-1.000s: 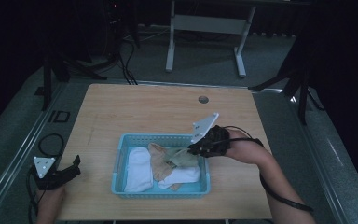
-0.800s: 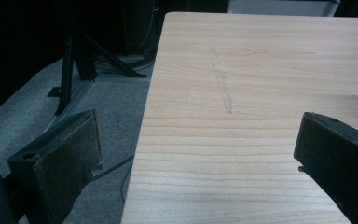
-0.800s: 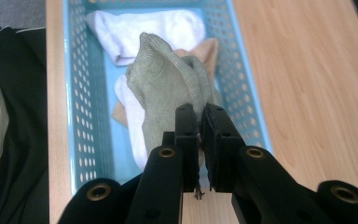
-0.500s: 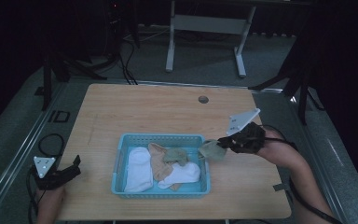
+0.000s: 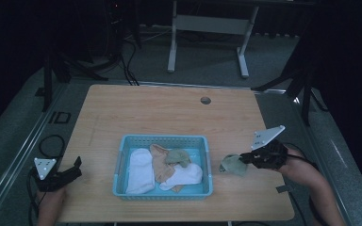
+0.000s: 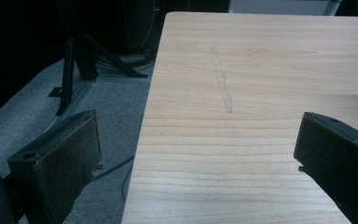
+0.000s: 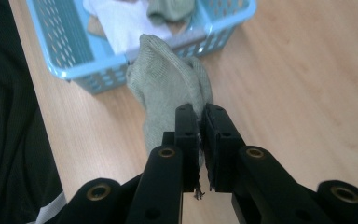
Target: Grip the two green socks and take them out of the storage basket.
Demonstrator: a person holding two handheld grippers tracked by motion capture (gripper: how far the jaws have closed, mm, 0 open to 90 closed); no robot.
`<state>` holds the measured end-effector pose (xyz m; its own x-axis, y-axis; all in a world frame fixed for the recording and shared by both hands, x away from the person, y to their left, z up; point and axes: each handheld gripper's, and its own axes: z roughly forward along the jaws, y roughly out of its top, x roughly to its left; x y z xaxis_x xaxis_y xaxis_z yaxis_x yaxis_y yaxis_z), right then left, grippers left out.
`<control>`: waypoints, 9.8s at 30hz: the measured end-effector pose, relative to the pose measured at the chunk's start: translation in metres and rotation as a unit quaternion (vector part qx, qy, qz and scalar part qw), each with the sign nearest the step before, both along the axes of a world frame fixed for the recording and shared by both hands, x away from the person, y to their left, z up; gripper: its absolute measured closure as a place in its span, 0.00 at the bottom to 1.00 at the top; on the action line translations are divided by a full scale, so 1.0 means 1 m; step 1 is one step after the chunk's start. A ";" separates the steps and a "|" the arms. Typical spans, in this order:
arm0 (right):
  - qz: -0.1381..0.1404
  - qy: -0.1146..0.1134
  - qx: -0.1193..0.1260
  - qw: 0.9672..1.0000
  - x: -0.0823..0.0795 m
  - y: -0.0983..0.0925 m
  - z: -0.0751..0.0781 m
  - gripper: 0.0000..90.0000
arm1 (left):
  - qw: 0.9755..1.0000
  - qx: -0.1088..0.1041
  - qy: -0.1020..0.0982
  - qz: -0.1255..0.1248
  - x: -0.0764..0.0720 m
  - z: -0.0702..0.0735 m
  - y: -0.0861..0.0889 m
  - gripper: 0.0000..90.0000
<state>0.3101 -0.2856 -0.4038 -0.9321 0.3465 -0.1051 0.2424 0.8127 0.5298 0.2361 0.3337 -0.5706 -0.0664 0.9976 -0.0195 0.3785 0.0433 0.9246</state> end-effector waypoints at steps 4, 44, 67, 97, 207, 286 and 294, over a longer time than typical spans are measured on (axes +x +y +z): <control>-0.004 0.023 0.000 1.000 -0.001 -0.007 -0.023 0.94 | 1.000 0.000 0.001 0.000 0.000 0.000 0.000 0.00; -0.039 0.055 -0.004 0.998 0.024 -0.004 -0.056 0.70 | 1.000 0.000 0.002 0.001 0.000 0.000 0.000 0.00; 0.060 0.022 -0.017 0.998 0.030 0.082 -0.021 0.63 | 1.000 -0.002 0.001 0.000 0.001 0.000 0.001 0.00; 0.116 0.040 -0.054 0.991 0.047 0.182 -0.068 0.67 | 1.000 -0.002 0.001 -0.005 0.000 0.000 0.000 0.00; -0.125 0.058 -0.018 0.990 0.080 -0.004 -0.105 0.93 | 1.000 0.001 0.004 -0.006 0.001 0.000 0.000 0.00; -0.435 -0.127 0.163 0.876 0.008 -0.112 -0.150 0.12 | 1.000 0.003 0.005 -0.008 0.001 0.000 -0.001 0.00; -0.470 -0.128 0.173 0.856 0.004 -0.121 -0.153 0.12 | 1.000 0.004 0.006 -0.008 0.001 0.000 -0.001 0.00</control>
